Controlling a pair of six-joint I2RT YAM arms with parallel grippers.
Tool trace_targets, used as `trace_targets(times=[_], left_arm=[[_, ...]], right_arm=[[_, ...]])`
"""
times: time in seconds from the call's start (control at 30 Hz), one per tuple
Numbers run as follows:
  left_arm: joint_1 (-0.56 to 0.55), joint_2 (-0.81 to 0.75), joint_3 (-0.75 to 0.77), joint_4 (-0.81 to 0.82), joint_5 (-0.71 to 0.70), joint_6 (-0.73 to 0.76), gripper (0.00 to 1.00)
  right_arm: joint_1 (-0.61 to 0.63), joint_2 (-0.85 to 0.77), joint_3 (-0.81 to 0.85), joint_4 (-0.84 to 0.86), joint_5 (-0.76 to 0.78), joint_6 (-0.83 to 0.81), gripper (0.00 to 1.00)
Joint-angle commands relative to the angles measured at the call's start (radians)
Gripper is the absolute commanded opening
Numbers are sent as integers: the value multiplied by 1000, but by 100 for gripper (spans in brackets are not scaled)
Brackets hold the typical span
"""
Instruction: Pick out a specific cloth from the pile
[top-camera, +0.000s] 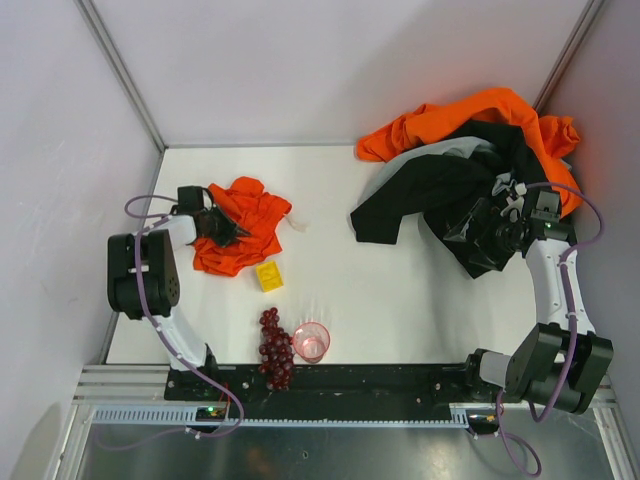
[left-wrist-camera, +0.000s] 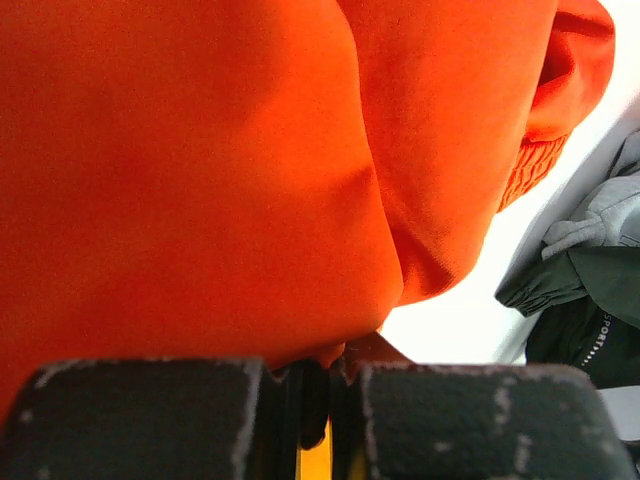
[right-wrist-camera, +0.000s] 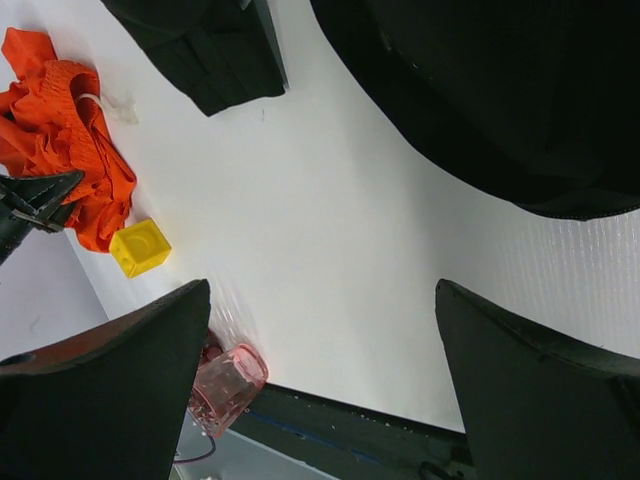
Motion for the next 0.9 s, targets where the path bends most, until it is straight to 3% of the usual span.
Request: trace_targets(times=[0.0,0.3,0.43,0.67,0.87], left_arm=[[6,61,-49,-46,-78,9,1],[5,31,-49,-44,-73,14,1],[6,-17,-58,-44,-67,22,9],[6,-114,-76,-45,-27,38,34],[6,-211,-105,-44,22,40,67]], right_arm=[[8,-24,-3,18,8,-8,99],[15,-31,-8,19,9,-6,99],[20,-32,-12,20,12,-4,99],[38,-35,-19,25,15,5,99],[51,-44,-19,23,18,11,99]])
